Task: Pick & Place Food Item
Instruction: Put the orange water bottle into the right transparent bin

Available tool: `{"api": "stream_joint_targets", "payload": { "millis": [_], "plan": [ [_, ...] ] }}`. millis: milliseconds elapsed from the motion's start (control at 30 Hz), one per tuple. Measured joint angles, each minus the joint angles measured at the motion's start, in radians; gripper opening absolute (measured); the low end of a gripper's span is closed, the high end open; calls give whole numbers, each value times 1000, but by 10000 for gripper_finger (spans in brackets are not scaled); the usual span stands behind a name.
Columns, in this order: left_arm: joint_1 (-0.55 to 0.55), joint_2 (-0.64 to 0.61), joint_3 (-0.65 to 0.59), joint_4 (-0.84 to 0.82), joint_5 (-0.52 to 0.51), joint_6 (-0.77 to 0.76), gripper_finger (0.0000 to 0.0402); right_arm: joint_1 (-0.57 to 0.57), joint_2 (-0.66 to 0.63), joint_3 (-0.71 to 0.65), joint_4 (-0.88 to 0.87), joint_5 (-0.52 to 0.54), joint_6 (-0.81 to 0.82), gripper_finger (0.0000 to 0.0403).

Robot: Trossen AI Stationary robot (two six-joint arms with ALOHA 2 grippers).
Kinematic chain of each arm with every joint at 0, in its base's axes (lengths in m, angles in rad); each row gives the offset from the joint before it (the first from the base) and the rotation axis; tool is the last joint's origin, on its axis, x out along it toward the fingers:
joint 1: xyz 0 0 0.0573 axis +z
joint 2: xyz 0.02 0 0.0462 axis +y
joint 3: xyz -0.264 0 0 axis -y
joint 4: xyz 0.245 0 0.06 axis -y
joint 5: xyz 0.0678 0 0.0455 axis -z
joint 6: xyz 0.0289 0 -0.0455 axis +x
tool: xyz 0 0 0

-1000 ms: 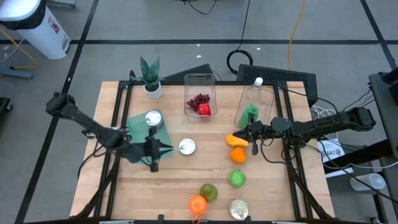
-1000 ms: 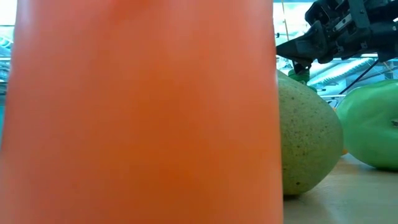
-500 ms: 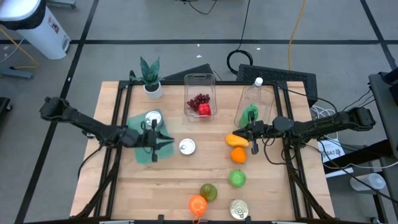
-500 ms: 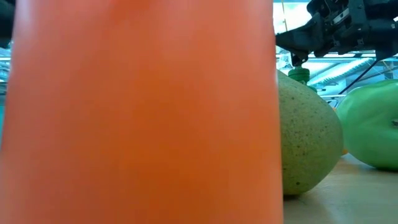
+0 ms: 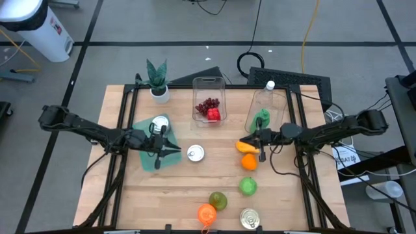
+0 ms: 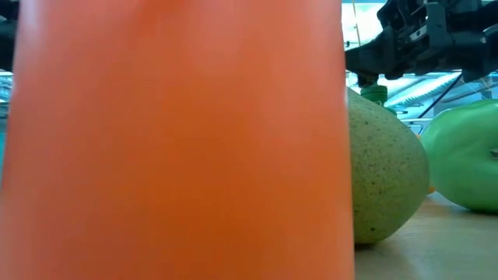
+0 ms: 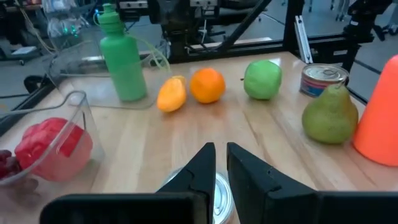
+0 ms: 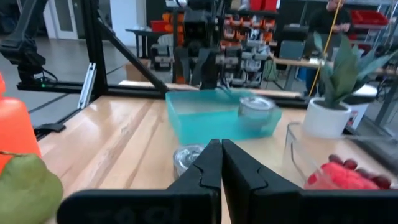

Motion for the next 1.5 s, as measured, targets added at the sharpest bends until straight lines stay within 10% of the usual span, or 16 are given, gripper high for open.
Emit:
{"api": "stream_joint_targets", "payload": {
  "millis": [700,1000,1500],
  "plan": [
    [65,-79,2,-108,-14,-32,51,89,-23,104,-149,36,98,0],
    [-26,-399,-7,-324,-119,-36,51,342,-306,145,-531,389,39,0],
    [117,-628,-63,-335,52,54,51,298,-494,35,-572,60,17,0]
  ]
}}
